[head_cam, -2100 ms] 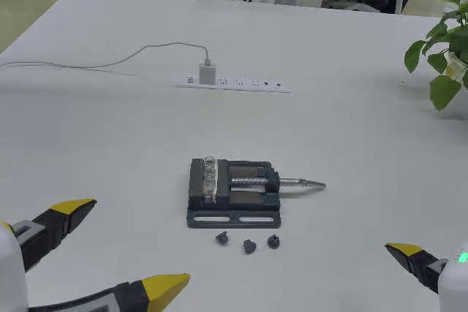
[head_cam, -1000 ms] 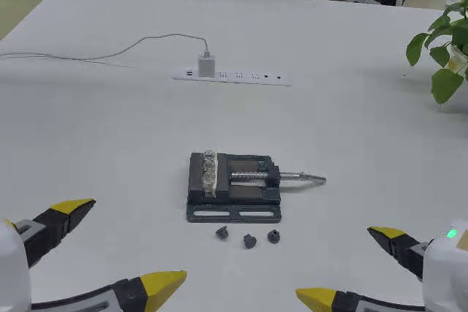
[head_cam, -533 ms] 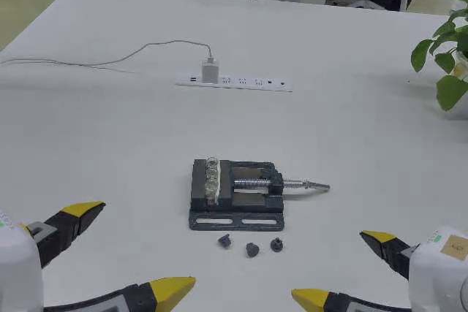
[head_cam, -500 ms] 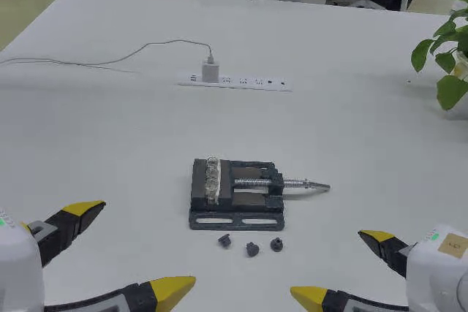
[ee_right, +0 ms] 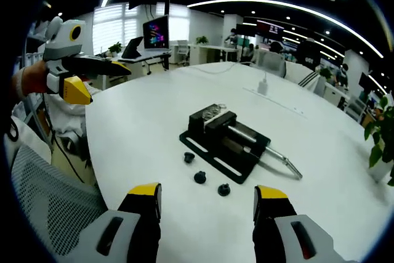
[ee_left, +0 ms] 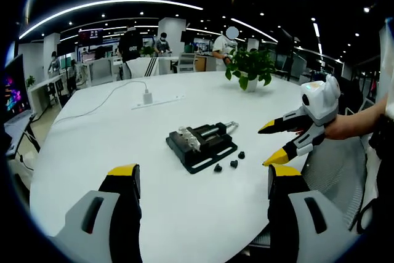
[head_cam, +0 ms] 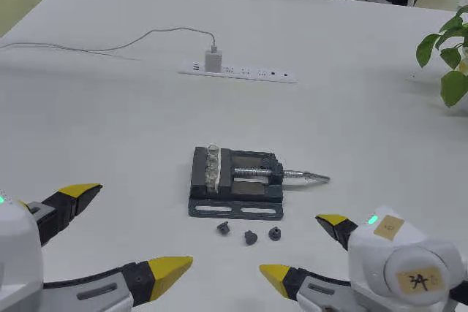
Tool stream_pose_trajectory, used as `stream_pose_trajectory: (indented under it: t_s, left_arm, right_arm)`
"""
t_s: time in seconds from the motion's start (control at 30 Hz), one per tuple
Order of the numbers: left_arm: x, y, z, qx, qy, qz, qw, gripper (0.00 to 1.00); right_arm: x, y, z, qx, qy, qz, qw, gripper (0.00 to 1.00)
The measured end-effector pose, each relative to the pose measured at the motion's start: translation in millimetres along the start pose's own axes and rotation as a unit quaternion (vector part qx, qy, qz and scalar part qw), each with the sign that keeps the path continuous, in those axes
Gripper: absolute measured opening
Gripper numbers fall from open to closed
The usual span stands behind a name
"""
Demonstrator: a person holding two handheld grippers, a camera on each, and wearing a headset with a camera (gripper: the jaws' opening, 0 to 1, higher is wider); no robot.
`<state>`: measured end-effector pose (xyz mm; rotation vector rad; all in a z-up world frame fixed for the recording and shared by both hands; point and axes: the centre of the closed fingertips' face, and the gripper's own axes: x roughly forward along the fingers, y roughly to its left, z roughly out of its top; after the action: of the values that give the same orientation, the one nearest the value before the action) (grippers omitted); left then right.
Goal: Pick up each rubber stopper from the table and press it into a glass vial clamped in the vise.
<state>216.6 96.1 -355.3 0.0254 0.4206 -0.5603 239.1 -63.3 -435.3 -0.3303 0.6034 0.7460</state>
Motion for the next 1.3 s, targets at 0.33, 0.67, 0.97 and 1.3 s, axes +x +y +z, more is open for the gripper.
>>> stream_pose_trajectory:
  t_s: [0.33, 0.67, 0.97, 1.3]
  left_arm:
    - [-3.4, 0.9, -4.2, -0.007, 0.0, 0.009, 0.9999, 0.84]
    - [-5.4, 3.7, -6.7, -0.015, 0.001, 0.017, 0.9997, 0.83]
    - [-6.3, 6.0, -9.9, -0.021, 0.002, 0.018, 0.9996, 0.83]
    - [-6.8, 6.9, -12.5, -0.025, 0.003, 0.017, 0.9995, 0.83]
  right_arm:
    - [20.4, 8.9, -6.0, -0.017, 0.012, 0.023, 0.9995, 0.41]
    - [41.1, 6.9, -11.1, -0.018, 0.025, 0.024, 0.9992, 0.27]
    - [53.8, 9.5, -11.3, -0.011, 0.027, 0.021, 0.9993, 0.18]
    - [61.9, 5.5, -14.8, 0.008, 0.035, 0.007, 0.9993, 0.13]
